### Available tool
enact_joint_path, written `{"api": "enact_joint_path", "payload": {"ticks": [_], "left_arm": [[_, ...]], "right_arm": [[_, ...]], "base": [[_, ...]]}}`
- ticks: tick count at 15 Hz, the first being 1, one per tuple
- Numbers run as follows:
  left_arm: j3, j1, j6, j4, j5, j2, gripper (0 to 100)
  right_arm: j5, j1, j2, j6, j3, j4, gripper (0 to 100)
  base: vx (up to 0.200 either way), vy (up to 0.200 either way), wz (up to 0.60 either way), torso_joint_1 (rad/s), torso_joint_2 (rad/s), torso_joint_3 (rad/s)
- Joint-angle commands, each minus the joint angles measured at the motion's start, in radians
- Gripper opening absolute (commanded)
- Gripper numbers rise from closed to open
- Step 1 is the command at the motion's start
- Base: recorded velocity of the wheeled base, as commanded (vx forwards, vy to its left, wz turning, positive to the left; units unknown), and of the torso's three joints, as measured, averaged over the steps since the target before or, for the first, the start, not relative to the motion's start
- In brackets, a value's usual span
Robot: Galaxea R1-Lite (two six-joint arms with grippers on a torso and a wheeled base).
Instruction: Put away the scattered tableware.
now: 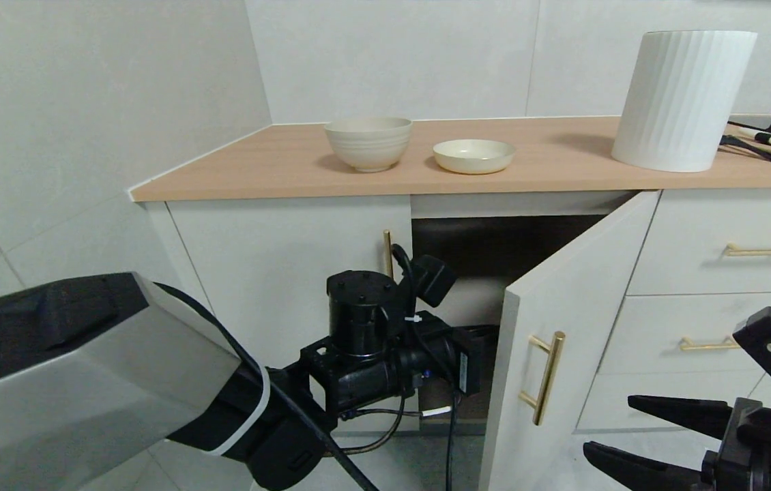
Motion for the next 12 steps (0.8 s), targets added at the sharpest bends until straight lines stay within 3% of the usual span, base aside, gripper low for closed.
{"api": "enact_joint_path", "payload": {"ticks": [1, 6, 9, 10, 12], "left_arm": [[-0.004, -0.002, 0.000, -0.001, 0.002, -0.001, 0], [-0.086, -0.036, 0.001, 0.006, 0.065, 0.048, 0], [-0.062, -0.129, 0.000, 0.002, 0.068, 0.024, 0], [-0.023, -0.178, -0.008, 0.000, 0.025, -0.018, 0], [0.102, -0.286, -0.097, 0.002, -0.214, -0.146, 0]], "right_arm": [[0.001, 0.001, -0.006, -0.001, 0.000, 0.000, 100], [0.007, 0.020, -0.021, -0.003, 0.009, -0.001, 100], [0.139, 0.038, -0.086, -0.004, 0.027, 0.000, 100], [0.194, 0.038, -0.105, -0.004, 0.032, 0.000, 100], [0.318, 0.041, -0.167, -0.006, 0.062, 0.009, 100]], "base": [[0.000, 0.000, 0.00, 0.000, 0.00, 0.000], [0.000, 0.000, 0.00, 0.000, 0.00, 0.000], [0.000, 0.000, 0.00, 0.000, 0.00, 0.000], [0.000, 0.000, 0.00, 0.000, 0.00, 0.000], [0.000, 0.000, 0.00, 0.000, 0.00, 0.000]]}}
